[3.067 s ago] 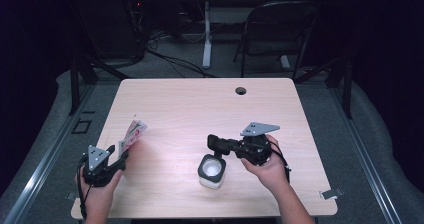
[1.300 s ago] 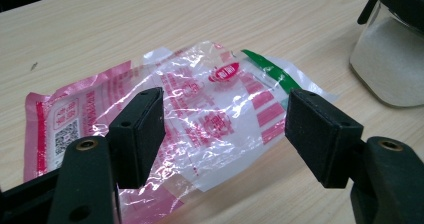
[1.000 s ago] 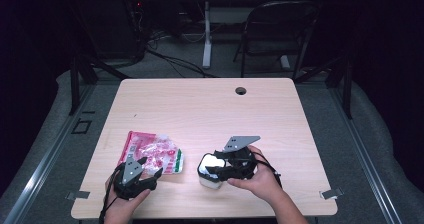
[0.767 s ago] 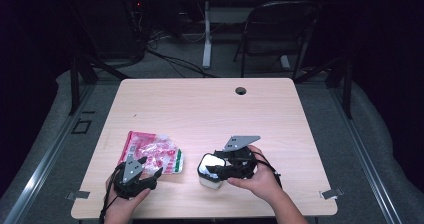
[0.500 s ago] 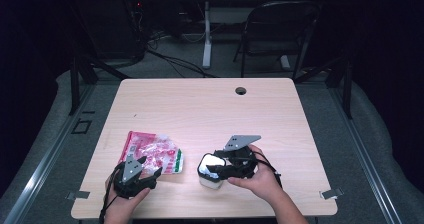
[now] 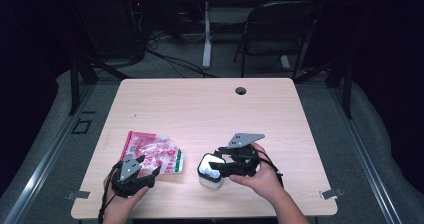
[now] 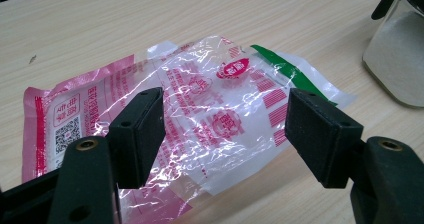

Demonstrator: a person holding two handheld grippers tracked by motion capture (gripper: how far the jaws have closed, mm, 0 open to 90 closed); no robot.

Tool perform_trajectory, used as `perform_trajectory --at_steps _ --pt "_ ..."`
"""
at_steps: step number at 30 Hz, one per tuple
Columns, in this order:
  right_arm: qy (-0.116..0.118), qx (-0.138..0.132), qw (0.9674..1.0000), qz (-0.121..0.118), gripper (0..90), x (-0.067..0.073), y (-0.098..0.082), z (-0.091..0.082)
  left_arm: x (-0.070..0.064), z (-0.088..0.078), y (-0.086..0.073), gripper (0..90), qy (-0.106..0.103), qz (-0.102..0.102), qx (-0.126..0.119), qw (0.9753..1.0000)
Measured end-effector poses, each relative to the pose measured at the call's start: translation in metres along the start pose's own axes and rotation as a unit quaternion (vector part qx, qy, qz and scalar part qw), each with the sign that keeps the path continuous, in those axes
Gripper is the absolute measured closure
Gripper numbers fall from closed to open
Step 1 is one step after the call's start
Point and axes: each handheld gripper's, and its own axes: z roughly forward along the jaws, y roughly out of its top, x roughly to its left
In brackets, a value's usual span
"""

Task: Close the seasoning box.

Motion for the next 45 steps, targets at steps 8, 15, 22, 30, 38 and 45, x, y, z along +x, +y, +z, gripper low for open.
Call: perform_trajectory --at_steps 8,15,22,30,38,45 --pt "-0.015 -0.011 0.9997 0.018 39.5 -0.010 0.000 -0.009 0.006 -0.002 -0.001 32.7 0.006 -0.012 -0.004 0.9999" --pt "-0.038 -0.029 0.9980 0.041 39.3 -0.024 -0.001 -0.022 0.012 -0.004 -0.001 32.6 0.014 -0.020 -0.005 0.9997" --pt "-0.070 -0.042 0.9938 0.076 39.2 -0.046 -0.008 -0.034 0.020 -0.006 -0.003 32.7 0.023 -0.034 -0.008 0.9991" --pt "-0.105 -0.052 0.9841 0.134 39.2 -0.072 -0.020 -0.045 0.029 -0.007 -0.005 32.8 0.032 -0.052 -0.009 0.9981" --pt "-0.147 -0.050 0.9715 0.179 39.3 -0.094 -0.039 -0.046 0.035 -0.007 -0.007 33.0 0.035 -0.060 -0.007 0.9975" --pt "-0.183 -0.030 0.9636 0.193 39.5 -0.104 -0.054 -0.042 0.040 -0.003 -0.009 33.2 0.034 -0.067 -0.001 0.9971"
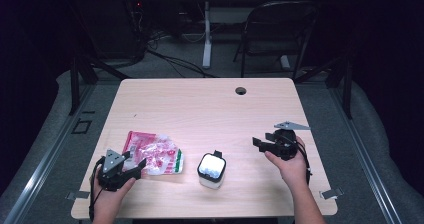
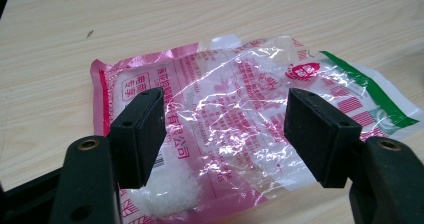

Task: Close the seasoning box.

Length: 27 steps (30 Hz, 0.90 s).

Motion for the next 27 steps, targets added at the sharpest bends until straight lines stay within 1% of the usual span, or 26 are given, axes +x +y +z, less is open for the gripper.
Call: perform_trajectory --at_steps 3,4,6,7,8,11,12,14,17,19,22,25,27 --pt "-0.016 0.000 0.9998 -0.011 39.5 0.000 -0.004 0.003 0.001 0.002 -0.001 33.4 0.001 -0.001 0.004 1.0000" --pt "-0.015 -0.003 0.9998 -0.010 39.9 0.000 -0.005 0.005 0.002 0.003 -0.001 33.4 0.001 -0.001 0.005 1.0000" --pt "-0.018 0.000 0.9998 -0.007 40.4 0.000 -0.008 0.008 0.004 0.003 -0.002 33.5 0.003 -0.001 0.010 0.9999" --pt "-0.017 0.000 0.9998 -0.005 40.4 0.000 -0.009 0.009 0.004 0.004 -0.002 33.5 0.002 -0.003 0.008 1.0000" --pt "-0.016 0.007 0.9998 -0.005 40.5 0.000 -0.011 0.011 0.005 0.004 -0.002 33.6 0.002 -0.005 0.008 1.0000" --pt "-0.014 0.017 0.9998 0.000 41.1 -0.002 -0.015 0.017 0.005 0.004 -0.002 33.6 0.001 -0.008 0.008 0.9999" --pt "-0.015 0.016 0.9998 0.003 41.2 -0.002 -0.016 0.018 0.006 0.004 -0.002 33.6 0.001 -0.007 0.009 0.9999" --pt "-0.015 0.025 0.9996 0.004 41.2 -0.004 -0.016 0.019 0.005 0.004 -0.002 33.6 0.001 -0.007 0.008 0.9999" --pt "-0.017 0.026 0.9995 0.005 41.3 -0.004 -0.017 0.020 0.005 0.005 -0.002 33.6 0.001 -0.007 0.011 0.9999" --pt "-0.015 0.028 0.9995 0.005 41.2 -0.003 -0.017 0.021 0.004 0.006 -0.002 33.6 -0.001 -0.006 0.012 0.9999" --pt "-0.016 0.033 0.9993 -0.003 41.2 -0.001 -0.017 0.023 0.003 0.007 -0.002 33.6 -0.002 -0.002 0.012 0.9999" --pt "-0.014 0.036 0.9992 -0.008 41.2 0.001 -0.018 0.025 0.002 0.008 -0.002 33.6 -0.001 -0.004 0.013 0.9999" --pt "-0.011 0.037 0.9992 -0.005 41.2 0.002 -0.017 0.025 0.003 0.008 -0.003 33.6 0.000 -0.005 0.014 0.9999"
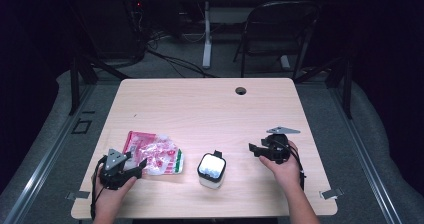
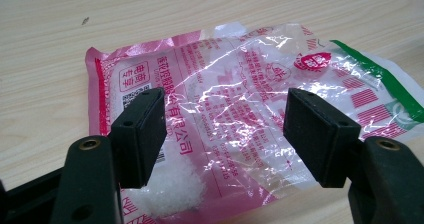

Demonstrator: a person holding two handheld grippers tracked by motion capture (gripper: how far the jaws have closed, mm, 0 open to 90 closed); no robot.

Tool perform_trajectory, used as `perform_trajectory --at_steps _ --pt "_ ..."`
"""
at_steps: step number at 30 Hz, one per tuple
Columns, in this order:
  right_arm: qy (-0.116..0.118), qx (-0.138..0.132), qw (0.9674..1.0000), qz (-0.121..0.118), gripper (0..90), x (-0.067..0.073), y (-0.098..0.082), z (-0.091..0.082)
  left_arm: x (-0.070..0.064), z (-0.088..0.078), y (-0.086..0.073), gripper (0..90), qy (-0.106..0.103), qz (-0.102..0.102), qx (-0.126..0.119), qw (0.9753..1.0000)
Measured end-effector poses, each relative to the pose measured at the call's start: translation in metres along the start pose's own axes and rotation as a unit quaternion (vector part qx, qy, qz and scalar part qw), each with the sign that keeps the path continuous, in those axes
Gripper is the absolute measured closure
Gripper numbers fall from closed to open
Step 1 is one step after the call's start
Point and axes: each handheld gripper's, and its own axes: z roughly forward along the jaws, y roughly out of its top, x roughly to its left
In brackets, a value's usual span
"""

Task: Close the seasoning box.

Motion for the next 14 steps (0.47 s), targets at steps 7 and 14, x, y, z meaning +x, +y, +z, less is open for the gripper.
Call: perform_trajectory --at_steps 7,14 --pt "0.022 -0.007 0.9995 0.020 40.6 -0.0016 0.0013 -0.0015 0.0006 0.0007 -0.0001 33.6 0.003 -0.003 0.002 1.0000" --pt "0.019 -0.016 0.9993 0.027 40.4 -0.0047 0.0018 -0.0031 0.0022 0.0003 0.0000 33.6 0.005 -0.003 0.002 1.0000"
